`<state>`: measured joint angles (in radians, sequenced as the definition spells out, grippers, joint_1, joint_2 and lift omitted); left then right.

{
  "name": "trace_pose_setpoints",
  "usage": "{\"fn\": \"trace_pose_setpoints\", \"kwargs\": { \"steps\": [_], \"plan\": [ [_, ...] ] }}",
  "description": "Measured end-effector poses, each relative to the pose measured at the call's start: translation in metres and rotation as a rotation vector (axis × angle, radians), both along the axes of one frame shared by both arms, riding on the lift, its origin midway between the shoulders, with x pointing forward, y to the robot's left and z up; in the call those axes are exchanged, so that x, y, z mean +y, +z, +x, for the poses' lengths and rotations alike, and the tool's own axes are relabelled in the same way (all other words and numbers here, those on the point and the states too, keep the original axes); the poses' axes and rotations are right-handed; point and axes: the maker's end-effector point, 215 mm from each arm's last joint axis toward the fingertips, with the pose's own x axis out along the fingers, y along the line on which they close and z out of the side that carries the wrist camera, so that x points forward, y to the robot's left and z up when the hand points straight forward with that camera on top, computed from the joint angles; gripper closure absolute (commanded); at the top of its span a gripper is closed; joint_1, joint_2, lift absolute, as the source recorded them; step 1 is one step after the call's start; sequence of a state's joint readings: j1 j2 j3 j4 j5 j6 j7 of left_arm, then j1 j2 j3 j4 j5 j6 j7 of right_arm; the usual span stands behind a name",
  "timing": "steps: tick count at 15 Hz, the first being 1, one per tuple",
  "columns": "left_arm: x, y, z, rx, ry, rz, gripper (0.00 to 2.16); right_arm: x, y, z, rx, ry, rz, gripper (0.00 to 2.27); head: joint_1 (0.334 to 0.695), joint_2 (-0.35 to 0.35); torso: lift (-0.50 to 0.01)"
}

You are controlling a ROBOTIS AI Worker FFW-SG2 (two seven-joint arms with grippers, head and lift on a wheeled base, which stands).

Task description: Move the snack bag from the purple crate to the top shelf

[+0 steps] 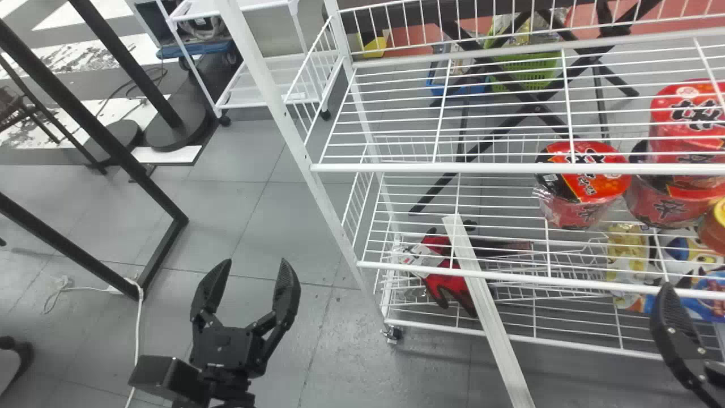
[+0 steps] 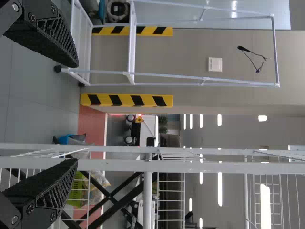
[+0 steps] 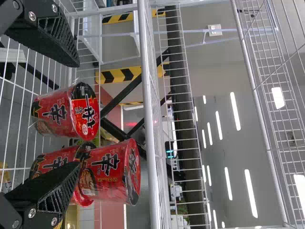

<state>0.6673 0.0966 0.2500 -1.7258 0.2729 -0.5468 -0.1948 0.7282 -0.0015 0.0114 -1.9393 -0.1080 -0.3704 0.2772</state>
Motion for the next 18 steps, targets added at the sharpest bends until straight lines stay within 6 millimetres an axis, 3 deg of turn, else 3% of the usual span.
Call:
{"fn": "trace_pose_setpoints", "kwargs": {
  "steps": [4, 9, 14, 18],
  "plan": [
    [0.0, 0.0, 0.0, 0.0, 0.0, 0.0, 0.11, 0.0, 0.003, -0.001, -0.018, -0.001, -0.004, 0.08, 0.695, 0.313, -0.453],
    [0.001, -0.004, 0.001, 0.005, 0.002, 0.0, 0.11, -0.014, -0.02, -0.003, 0.115, -0.016, -0.014, 0.08, 0.695, 0.3, -0.453],
    [0.004, -0.008, 0.003, 0.011, 0.004, -0.002, 0.11, -0.061, -0.003, -0.016, 0.21, -0.016, 0.044, 0.08, 0.695, 0.239, -0.453],
    [0.004, -0.011, 0.006, 0.013, 0.0, -0.003, 0.12, -0.101, 0.006, -0.038, 0.364, 0.026, 0.133, 0.09, 0.695, 0.177, -0.453]
  ]
}}
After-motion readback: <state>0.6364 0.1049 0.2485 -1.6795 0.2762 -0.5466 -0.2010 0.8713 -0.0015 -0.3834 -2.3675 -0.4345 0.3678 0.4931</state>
